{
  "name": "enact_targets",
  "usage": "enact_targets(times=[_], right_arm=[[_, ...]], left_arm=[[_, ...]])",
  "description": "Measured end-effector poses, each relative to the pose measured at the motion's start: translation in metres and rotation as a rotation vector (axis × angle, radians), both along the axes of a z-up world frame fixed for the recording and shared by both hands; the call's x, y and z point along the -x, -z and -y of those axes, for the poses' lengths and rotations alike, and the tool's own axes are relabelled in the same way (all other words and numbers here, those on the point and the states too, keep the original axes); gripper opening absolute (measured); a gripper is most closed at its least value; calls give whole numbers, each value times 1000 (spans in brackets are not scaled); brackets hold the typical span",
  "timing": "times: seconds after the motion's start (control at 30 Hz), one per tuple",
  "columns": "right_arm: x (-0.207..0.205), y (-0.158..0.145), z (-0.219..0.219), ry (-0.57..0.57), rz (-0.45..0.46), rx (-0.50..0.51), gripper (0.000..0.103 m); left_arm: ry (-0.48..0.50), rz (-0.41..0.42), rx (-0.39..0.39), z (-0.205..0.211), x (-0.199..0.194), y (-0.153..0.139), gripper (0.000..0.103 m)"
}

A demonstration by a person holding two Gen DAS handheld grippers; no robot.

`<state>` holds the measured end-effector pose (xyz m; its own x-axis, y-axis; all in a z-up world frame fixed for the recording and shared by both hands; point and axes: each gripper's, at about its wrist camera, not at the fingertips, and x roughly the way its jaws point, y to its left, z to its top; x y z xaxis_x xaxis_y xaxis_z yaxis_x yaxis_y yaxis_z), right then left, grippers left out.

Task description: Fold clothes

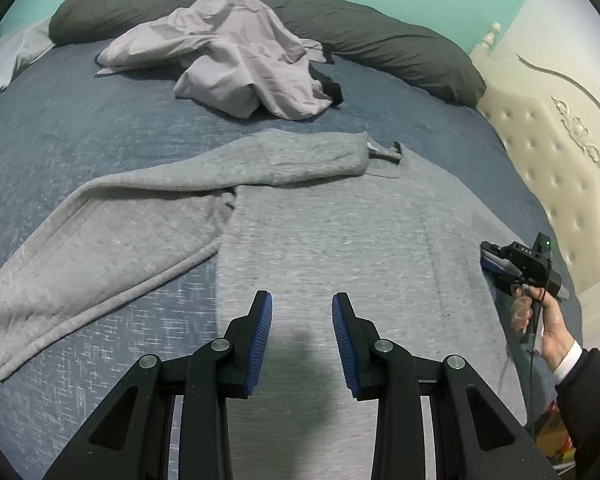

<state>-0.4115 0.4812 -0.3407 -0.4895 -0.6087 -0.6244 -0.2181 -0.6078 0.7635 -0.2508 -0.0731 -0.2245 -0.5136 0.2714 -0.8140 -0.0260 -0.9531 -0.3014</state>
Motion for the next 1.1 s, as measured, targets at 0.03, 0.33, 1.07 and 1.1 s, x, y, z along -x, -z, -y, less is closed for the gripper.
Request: enact_targets(times=[0.03,0.33,1.07,1.1], right_arm=[[3,1,-2,10,-8,-8,28],[19,-30,-28,65,-126,-155,4],[-35,-20,-8,-225,-51,-176,46],[-39,-16,-6,-225,-40,-177,46]], left_arm=[[-3,2,0,3,0,1,34],[-14,21,2,16,0,12,34],[-1,16,-15,17,-20,5,34],[0,15,-17,16,-22,3,34]])
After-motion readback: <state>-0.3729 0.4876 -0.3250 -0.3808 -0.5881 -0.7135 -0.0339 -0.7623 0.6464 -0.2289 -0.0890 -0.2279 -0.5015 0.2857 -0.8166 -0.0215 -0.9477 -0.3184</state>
